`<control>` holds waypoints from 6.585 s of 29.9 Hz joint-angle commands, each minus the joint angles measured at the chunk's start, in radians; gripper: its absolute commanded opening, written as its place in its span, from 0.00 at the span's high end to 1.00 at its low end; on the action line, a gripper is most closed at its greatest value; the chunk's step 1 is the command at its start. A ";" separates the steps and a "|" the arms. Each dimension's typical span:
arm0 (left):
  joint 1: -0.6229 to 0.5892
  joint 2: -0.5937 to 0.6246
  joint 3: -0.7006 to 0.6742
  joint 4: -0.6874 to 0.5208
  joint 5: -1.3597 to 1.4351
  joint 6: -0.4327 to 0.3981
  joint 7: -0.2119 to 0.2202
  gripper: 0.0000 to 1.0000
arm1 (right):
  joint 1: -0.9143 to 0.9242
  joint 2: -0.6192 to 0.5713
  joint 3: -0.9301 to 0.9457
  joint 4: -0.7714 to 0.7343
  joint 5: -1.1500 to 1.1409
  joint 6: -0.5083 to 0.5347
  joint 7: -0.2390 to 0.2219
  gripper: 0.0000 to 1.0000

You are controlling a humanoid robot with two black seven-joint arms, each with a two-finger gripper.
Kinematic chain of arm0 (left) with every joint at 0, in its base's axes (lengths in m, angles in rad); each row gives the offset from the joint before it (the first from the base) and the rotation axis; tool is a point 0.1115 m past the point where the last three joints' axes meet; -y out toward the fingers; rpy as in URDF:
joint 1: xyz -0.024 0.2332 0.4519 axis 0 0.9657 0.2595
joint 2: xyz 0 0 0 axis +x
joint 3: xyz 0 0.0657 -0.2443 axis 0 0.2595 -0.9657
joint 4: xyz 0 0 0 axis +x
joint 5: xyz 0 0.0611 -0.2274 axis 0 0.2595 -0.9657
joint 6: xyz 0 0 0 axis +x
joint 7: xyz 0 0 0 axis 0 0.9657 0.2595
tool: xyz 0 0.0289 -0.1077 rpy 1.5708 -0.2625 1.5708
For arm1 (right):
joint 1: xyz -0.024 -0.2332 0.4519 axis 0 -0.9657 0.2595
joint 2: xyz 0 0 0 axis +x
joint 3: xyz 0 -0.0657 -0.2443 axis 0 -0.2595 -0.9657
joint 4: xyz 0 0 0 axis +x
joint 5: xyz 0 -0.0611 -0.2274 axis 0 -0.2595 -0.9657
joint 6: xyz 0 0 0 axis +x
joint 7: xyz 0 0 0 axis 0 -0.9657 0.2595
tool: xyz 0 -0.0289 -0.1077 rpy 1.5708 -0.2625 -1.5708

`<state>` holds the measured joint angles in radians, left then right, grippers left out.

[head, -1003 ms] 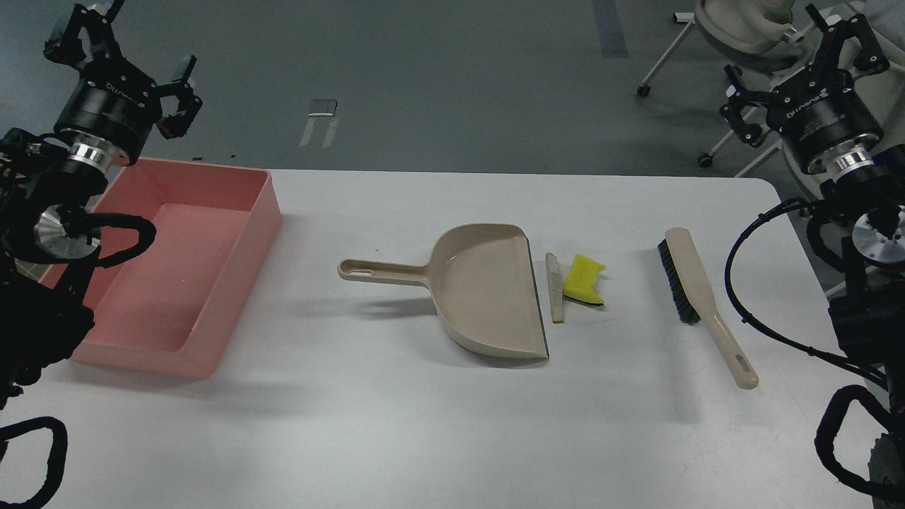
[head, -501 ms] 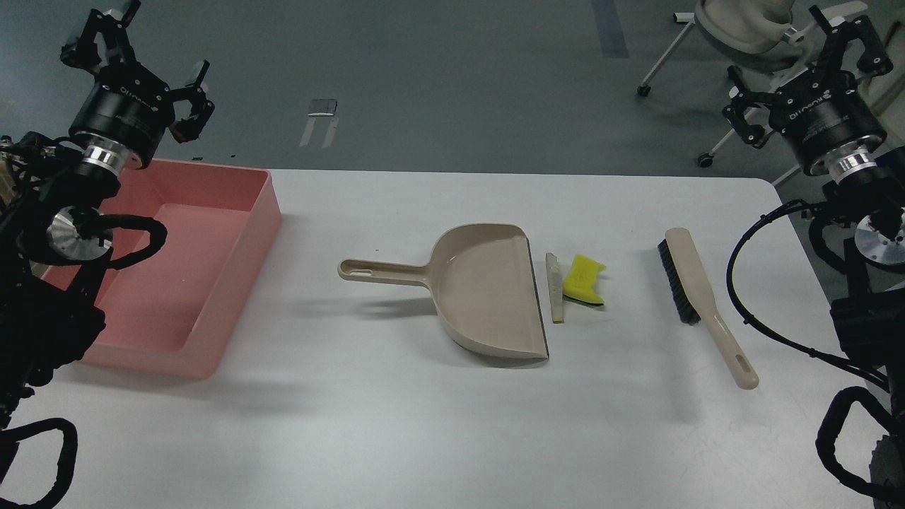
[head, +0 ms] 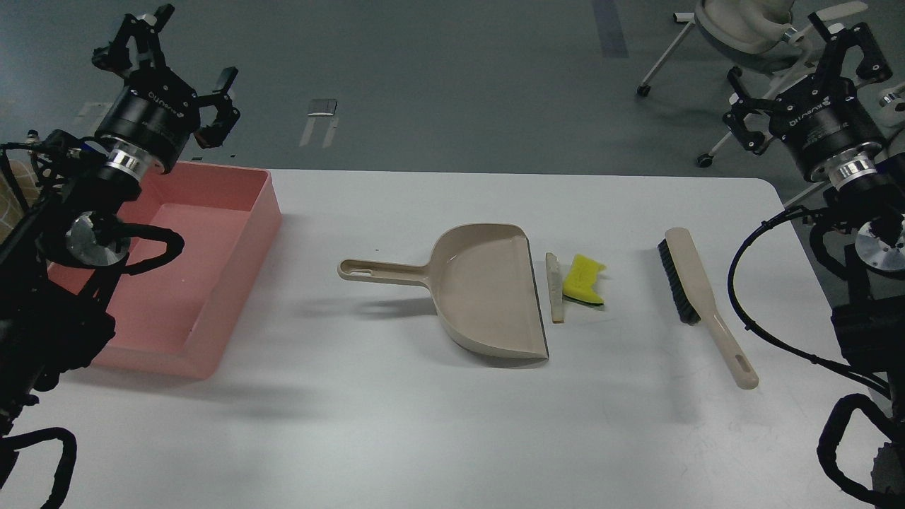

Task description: Sweep and dump garbage into bin

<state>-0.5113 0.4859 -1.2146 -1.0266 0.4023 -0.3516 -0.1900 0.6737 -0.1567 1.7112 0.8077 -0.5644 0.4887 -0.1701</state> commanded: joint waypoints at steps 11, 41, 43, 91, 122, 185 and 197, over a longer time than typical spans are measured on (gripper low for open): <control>0.333 0.085 -0.017 -0.403 0.001 0.068 0.000 0.02 | -0.031 -0.029 0.016 0.001 0.000 0.000 0.003 0.00; 0.770 0.004 0.018 -0.626 0.392 0.126 0.003 0.02 | -0.071 -0.043 0.025 0.044 0.000 0.000 0.001 0.00; 0.761 -0.023 0.059 -0.626 0.461 0.147 0.003 0.02 | -0.071 -0.037 0.025 0.044 0.000 0.000 0.003 0.00; 0.408 -0.222 0.239 -0.254 0.517 0.256 -0.002 0.30 | -0.071 -0.047 0.025 0.047 0.000 0.000 0.001 0.00; 0.333 -0.329 0.237 -0.104 0.512 0.256 -0.002 0.22 | -0.072 -0.047 0.025 0.047 0.000 0.000 0.003 0.00; 0.286 -0.168 0.239 -0.190 0.633 0.266 -0.049 0.92 | -0.135 -0.527 -0.172 0.146 -0.069 0.000 0.001 0.00; 0.301 -0.167 0.245 -0.198 0.635 0.266 -0.048 0.92 | -0.155 -0.768 -0.449 0.387 -0.408 0.000 0.001 0.00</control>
<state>-0.2120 0.3193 -0.9734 -1.2239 1.0372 -0.0874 -0.2375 0.5235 -0.8791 1.3279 1.0969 -0.8722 0.4891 -0.1675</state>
